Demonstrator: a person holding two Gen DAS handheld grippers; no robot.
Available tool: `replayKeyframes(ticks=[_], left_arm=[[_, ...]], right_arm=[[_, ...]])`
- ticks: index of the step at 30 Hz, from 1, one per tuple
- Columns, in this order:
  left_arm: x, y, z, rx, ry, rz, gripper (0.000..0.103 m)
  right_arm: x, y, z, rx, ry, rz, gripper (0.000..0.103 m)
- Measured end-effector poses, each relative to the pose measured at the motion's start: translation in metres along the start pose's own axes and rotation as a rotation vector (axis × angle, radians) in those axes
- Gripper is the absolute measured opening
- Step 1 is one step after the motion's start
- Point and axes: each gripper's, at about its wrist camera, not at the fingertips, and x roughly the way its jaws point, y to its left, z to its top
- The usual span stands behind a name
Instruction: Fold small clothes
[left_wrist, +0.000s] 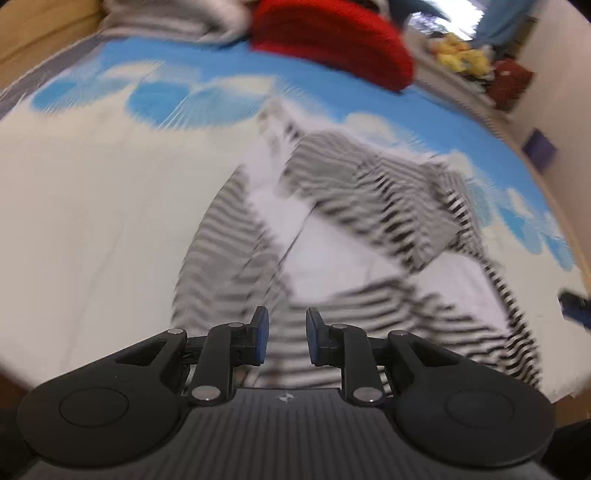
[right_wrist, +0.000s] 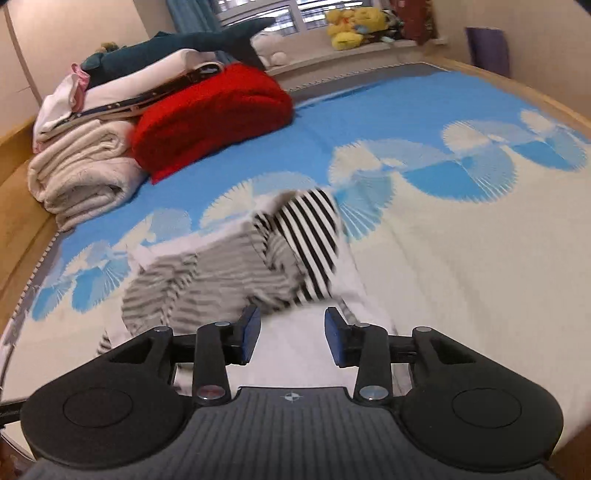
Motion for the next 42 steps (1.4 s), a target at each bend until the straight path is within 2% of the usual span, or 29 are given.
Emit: replayKeyframes(ticks=[2,6,7,9,11,19,23,24,26,31,38,42], left_arm=[[0.006,0.007,-0.006,-0.021,0.018,0.050,0.026],[0.011,0.017,0.000,-0.005,-0.015,0.087,0.069],[0.013,0.019,0.001,-0.002,-0.020,0.098,0.076],[0.018,0.022,0.000,-0.004,-0.008,0.123,0.082],[0.027,0.024,-0.002,-0.016,0.021,0.126,0.082],[0.066,0.034,-0.016,-0.001,0.123,0.154,0.083],[0.067,0.044,-0.017,-0.005,0.126,0.150,0.081],[0.066,0.046,-0.016,-0.015,0.123,0.136,0.077],[0.064,0.056,-0.014,-0.075,0.127,0.107,0.077],[0.061,0.070,-0.009,-0.166,0.138,0.059,0.075],[0.058,0.062,-0.015,-0.134,0.142,0.074,0.073],[0.056,0.059,-0.019,-0.122,0.144,0.059,0.073]], right_arm=[[0.005,-0.004,-0.025,-0.003,0.039,-0.043,0.040],[0.026,-0.015,-0.056,0.053,0.133,-0.151,0.040],[0.032,-0.021,-0.059,0.096,0.157,-0.154,0.040],[0.036,-0.026,-0.064,0.124,0.185,-0.167,0.040],[0.042,-0.025,-0.066,0.099,0.185,-0.215,0.042],[0.053,-0.024,-0.077,0.041,0.188,-0.291,0.044],[0.052,-0.039,-0.076,0.096,0.164,-0.348,0.054],[0.053,-0.044,-0.076,0.137,0.178,-0.342,0.055],[0.057,-0.051,-0.078,0.194,0.205,-0.310,0.055],[0.064,-0.049,-0.082,0.177,0.234,-0.289,0.055],[0.060,-0.055,-0.081,0.211,0.228,-0.256,0.051],[0.051,-0.061,-0.077,0.269,0.188,-0.195,0.051]])
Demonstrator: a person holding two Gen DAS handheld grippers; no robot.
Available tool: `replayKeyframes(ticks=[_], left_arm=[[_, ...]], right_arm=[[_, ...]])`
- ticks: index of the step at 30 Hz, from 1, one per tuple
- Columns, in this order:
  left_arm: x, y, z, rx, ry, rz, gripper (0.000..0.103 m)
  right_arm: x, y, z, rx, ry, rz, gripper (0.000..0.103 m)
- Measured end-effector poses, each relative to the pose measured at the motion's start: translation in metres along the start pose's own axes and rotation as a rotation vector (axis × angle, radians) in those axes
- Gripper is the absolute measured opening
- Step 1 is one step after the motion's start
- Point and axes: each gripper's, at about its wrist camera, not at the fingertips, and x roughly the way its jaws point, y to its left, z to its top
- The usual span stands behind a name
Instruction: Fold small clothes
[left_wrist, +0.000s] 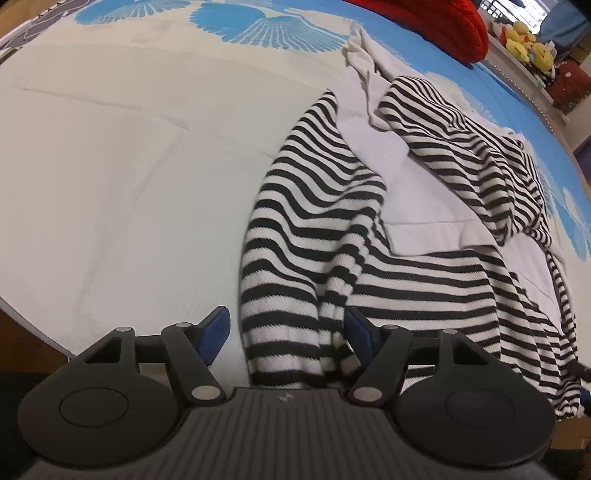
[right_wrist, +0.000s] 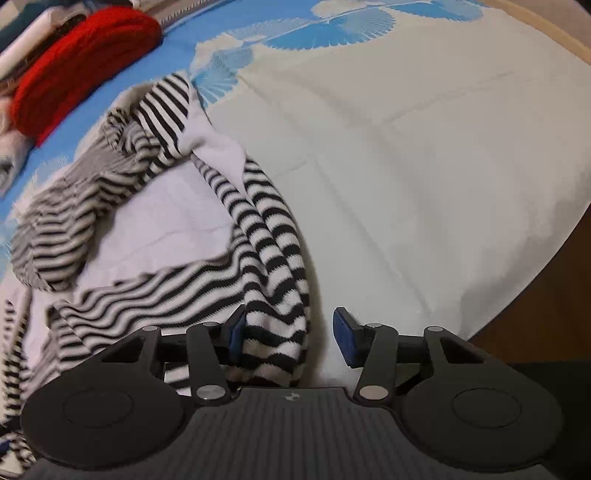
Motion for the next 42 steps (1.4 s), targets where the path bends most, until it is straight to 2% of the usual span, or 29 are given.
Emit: replayKeyframes(ticks=[3,6,8,11,12,13,15,16,17,21,23,24,25,27,29,37,42], left_arm=[[0.000,0.000,-0.002,0.005,-0.001,0.010,0.071],[0.000,-0.001,-0.003,0.013,-0.007,0.018,0.066],[0.000,-0.002,-0.004,0.022,-0.010,0.017,0.061],[0.000,-0.006,-0.007,0.045,-0.018,0.008,0.045],[0.001,-0.008,-0.008,0.057,-0.020,0.003,0.034],[0.002,-0.009,-0.008,0.066,-0.022,-0.005,0.021],[0.002,-0.008,-0.009,0.055,-0.026,-0.036,0.010],[-0.001,-0.008,-0.008,0.047,-0.036,-0.036,0.009],[-0.005,-0.007,-0.008,0.043,-0.050,-0.034,0.009],[-0.016,-0.003,-0.007,0.018,-0.077,-0.053,0.009],[-0.014,-0.001,-0.007,0.009,-0.054,-0.066,0.013],[-0.012,-0.001,-0.008,0.007,-0.037,-0.061,0.018],[-0.008,0.000,-0.009,0.004,-0.015,-0.060,0.029],[-0.002,0.001,-0.012,-0.004,0.024,-0.066,0.037],[-0.003,0.000,-0.012,0.009,0.021,-0.062,0.037],[0.000,0.001,-0.011,0.000,0.022,-0.058,0.037],[-0.001,0.000,-0.012,0.005,0.023,-0.051,0.037]], right_arm=[[-0.002,-0.001,0.001,0.025,-0.001,0.055,0.051],[0.010,-0.001,-0.003,0.016,0.080,0.041,0.051],[0.012,0.002,-0.006,-0.003,0.088,0.032,0.051],[0.010,0.008,-0.010,-0.034,0.087,0.021,0.047],[0.010,0.008,-0.011,-0.035,0.085,0.017,0.044],[0.010,0.009,-0.012,-0.036,0.086,0.018,0.036],[0.009,0.008,-0.014,-0.023,0.089,0.037,0.024],[0.008,0.007,-0.014,-0.016,0.084,0.043,0.014],[0.004,0.007,-0.014,-0.008,0.070,0.047,0.011],[-0.013,0.004,-0.011,0.006,0.022,0.057,0.009],[-0.013,0.002,-0.011,0.004,0.033,0.055,0.008],[-0.011,0.001,-0.011,-0.001,0.047,0.053,0.008],[-0.009,0.000,-0.012,-0.006,0.062,0.048,0.009],[-0.004,0.000,-0.013,-0.015,0.080,0.030,0.014],[-0.001,0.000,-0.014,-0.024,0.098,0.016,0.023],[-0.003,0.002,-0.020,-0.029,0.123,0.008,0.031],[-0.001,0.006,-0.025,-0.075,0.150,0.024,0.033]])
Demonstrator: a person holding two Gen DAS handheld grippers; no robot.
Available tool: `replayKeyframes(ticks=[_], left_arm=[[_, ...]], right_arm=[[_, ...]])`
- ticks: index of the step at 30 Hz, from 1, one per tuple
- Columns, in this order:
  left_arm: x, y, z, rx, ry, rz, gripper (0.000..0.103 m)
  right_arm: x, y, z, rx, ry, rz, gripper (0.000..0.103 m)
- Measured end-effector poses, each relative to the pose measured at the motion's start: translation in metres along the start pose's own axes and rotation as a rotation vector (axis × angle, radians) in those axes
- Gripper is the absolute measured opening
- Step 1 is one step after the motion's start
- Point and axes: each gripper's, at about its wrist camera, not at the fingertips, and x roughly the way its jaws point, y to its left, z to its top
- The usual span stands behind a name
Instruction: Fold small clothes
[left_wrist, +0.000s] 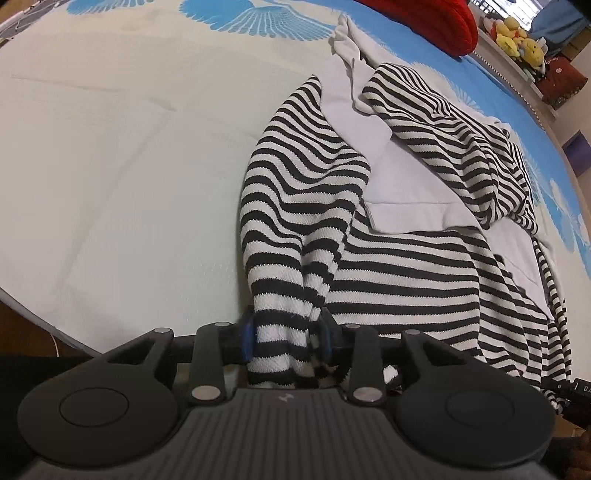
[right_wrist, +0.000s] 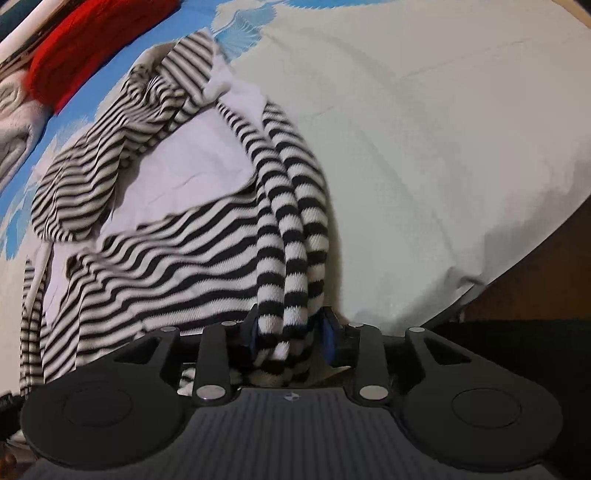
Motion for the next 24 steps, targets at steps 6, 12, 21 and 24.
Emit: replayKeyframes(ticks=[6,12,21,24], left_arm=[[-0.0012,0.0001,-0.0015,0.012,0.000,0.004,0.037],[-0.0024,-0.0059,-0.0019,0.042,-0.012,-0.005,0.016],[0.0015,-0.0080,-0.0026,0.055,-0.003,0.004,0.017],[0.0023,-0.0087,-0.0026,0.056,-0.003,0.007,0.017]], right_arm=[[0.0001,-0.0034,-0.0004,0.002,-0.006,0.013,0.025],[-0.0002,0.0024,-0.0014,-0.038,-0.022,0.010,0.014],[0.0032,0.0029,-0.0011,-0.051,-0.022,0.008,0.015],[0.0037,0.0037,-0.0014,-0.051,-0.022,0.007,0.015]])
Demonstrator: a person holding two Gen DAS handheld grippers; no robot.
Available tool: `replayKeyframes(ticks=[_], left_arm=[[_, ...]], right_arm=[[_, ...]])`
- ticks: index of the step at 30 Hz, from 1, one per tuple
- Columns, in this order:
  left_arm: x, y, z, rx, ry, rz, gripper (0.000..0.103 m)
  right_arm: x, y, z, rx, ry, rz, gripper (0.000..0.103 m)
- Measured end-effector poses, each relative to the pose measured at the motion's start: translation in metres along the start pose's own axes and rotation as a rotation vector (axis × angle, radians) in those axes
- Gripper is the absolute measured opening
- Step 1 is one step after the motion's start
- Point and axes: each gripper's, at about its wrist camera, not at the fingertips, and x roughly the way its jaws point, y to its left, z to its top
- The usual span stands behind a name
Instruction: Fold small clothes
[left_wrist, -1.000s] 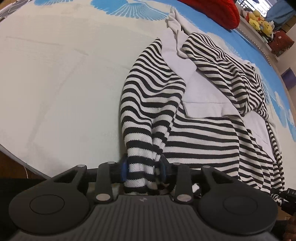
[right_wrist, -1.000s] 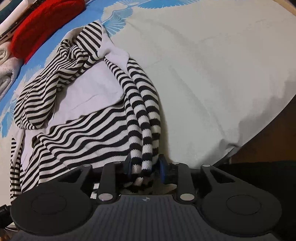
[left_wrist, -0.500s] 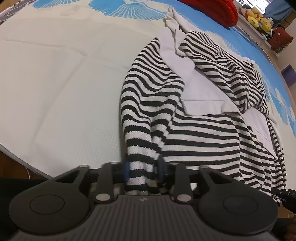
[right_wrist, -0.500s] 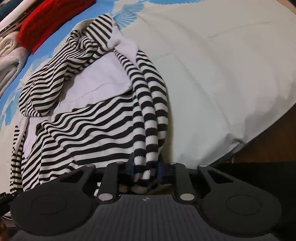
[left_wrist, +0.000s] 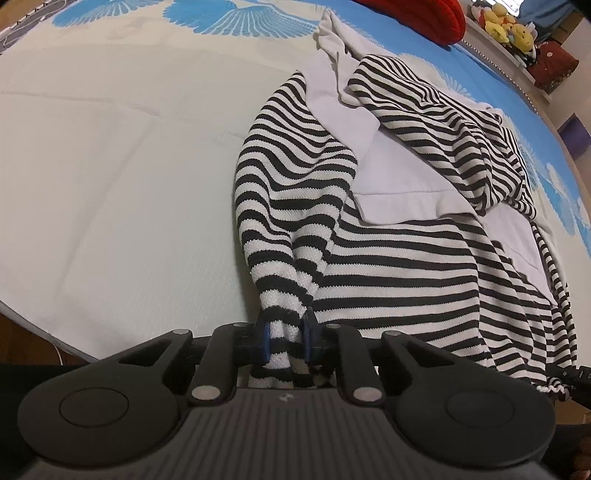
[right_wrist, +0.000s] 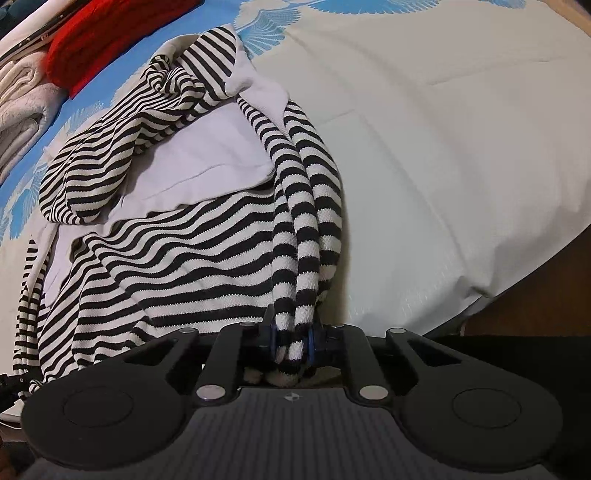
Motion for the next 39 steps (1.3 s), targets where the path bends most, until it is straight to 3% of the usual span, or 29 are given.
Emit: replayKeyframes(ticks=[9,12,17,20,24,31,35,39], left_arm=[[0.001,0.000,0.000,-0.002,-0.001,0.000,0.017],[0.000,0.001,0.000,-0.004,-0.009,-0.005,0.011],[-0.015,-0.004,0.002,0.032,-0.073,-0.003,0.008],[-0.035,-0.006,0.007,0.042,-0.133,-0.022,0.008],[-0.076,0.002,0.015,-0.040,-0.179,-0.126,0.008],[-0.180,0.002,0.009,-0.035,-0.369,-0.225,0.008],[-0.175,0.004,0.027,-0.068,-0.352,-0.261,0.008],[-0.146,0.000,0.068,-0.056,-0.290,-0.260,0.008]], right_arm=[[0.001,0.000,0.000,-0.010,-0.002,-0.005,0.015],[0.000,0.002,0.000,-0.017,-0.008,-0.008,0.013],[-0.015,0.014,0.003,-0.076,-0.089,-0.012,0.007],[-0.034,0.023,0.010,-0.098,-0.147,0.025,0.006],[-0.072,0.030,0.017,-0.118,-0.235,0.080,0.006],[-0.178,0.024,0.010,-0.129,-0.372,0.232,0.005],[-0.211,0.022,0.013,-0.130,-0.428,0.270,0.005],[-0.184,0.029,0.046,-0.116,-0.407,0.259,0.005]])
